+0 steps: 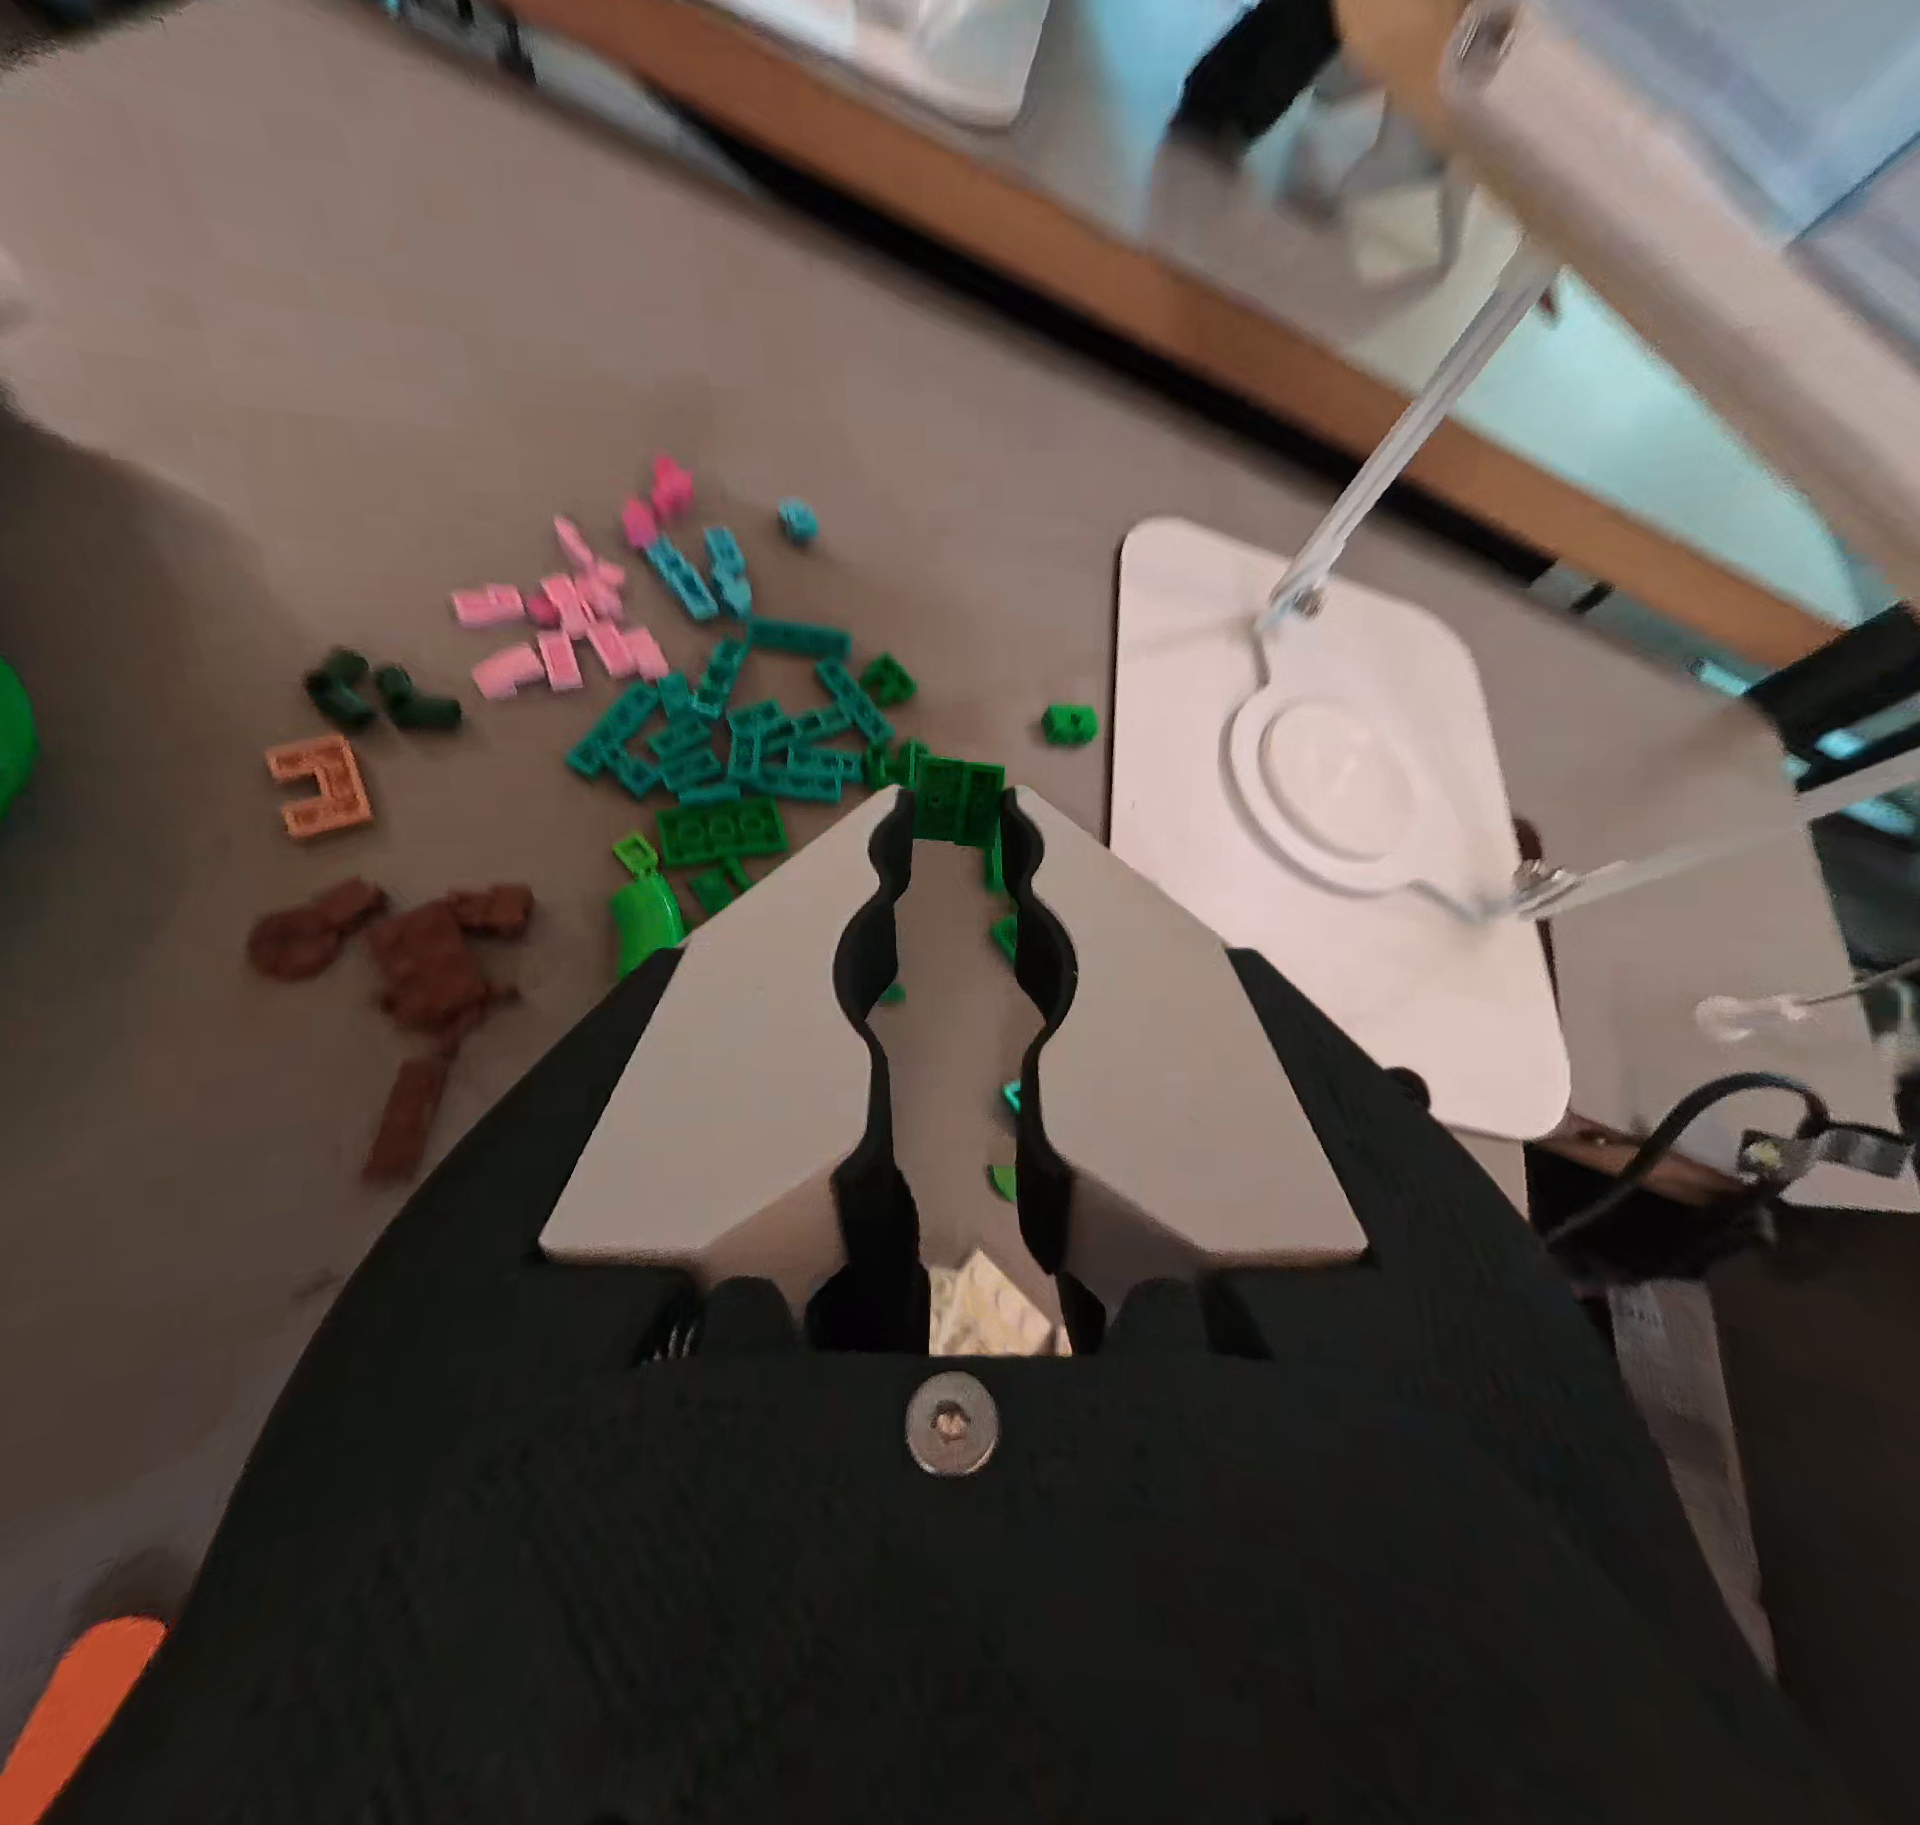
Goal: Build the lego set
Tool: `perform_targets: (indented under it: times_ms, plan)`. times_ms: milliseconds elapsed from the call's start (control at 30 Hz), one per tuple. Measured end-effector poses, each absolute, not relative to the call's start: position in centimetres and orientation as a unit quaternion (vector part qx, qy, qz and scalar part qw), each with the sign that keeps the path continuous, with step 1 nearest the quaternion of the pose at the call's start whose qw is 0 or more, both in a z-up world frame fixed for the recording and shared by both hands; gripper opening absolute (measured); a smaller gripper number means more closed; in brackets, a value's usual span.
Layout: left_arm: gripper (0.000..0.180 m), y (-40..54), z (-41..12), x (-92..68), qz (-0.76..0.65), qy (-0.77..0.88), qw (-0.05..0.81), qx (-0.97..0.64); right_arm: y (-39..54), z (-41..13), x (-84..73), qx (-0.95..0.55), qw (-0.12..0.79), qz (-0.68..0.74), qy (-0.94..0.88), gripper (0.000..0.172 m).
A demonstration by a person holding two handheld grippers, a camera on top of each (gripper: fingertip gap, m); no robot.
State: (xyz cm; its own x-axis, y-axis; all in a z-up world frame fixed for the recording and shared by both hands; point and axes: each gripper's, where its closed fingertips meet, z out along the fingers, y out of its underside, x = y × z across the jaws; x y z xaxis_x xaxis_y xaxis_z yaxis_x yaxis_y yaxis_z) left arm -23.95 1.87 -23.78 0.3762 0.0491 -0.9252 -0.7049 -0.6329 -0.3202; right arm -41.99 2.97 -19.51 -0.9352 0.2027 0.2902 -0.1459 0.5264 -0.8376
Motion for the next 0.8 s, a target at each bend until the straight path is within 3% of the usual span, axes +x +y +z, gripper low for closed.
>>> perform_targets:
  times_ms: [200, 800]
  plan:
    - [0.006, 1.8, -23.8, -24.0, 0.512, 0.22, 0.368, -0.744, 2.3, -17.4, -40.8, -0.004, 0.222, 0.53, -0.818, 0.015]
    - [0.006, 1.9, -23.8, -24.0, 0.513, 0.221, 0.366, -0.744, 3.1, -18.4, -41.4, -0.019, 0.245, 0.49, -0.837, 0.015]
